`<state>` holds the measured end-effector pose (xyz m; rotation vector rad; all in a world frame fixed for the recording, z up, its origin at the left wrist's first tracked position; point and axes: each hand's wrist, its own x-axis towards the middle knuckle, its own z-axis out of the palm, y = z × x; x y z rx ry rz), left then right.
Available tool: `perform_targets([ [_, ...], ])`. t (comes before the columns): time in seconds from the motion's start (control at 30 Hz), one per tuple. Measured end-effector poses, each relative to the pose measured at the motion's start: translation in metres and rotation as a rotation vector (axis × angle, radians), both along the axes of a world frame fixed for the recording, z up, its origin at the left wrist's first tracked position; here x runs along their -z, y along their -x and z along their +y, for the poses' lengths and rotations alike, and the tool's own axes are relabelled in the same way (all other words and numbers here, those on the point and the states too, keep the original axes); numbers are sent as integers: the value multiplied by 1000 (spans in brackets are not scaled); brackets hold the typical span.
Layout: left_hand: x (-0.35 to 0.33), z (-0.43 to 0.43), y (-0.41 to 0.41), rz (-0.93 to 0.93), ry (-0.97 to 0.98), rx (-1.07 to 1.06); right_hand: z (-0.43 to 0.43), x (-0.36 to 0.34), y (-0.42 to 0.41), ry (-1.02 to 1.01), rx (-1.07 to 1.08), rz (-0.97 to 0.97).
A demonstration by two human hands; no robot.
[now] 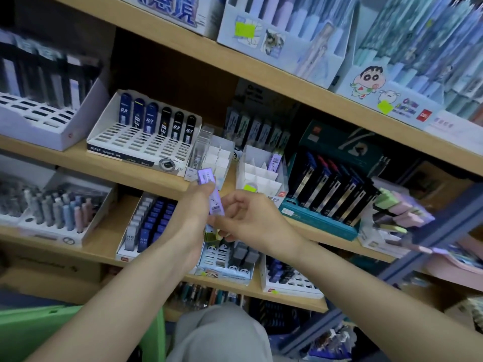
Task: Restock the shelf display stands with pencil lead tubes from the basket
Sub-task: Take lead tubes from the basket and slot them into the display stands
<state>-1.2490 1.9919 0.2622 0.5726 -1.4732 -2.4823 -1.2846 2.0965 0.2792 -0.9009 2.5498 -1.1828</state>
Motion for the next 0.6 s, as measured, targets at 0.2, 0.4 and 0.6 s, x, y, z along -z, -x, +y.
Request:
perform_targets([
  [0.2,-3,-3,-6,6,-27,24,20,-17,19,128,123,49],
  [0.4,6,-7,-5,-8,30,110,42,-36,66,-108,338,408],
  [0.6,7,-6,-3,-34,3,167,38,-47,94,-232,365,609],
])
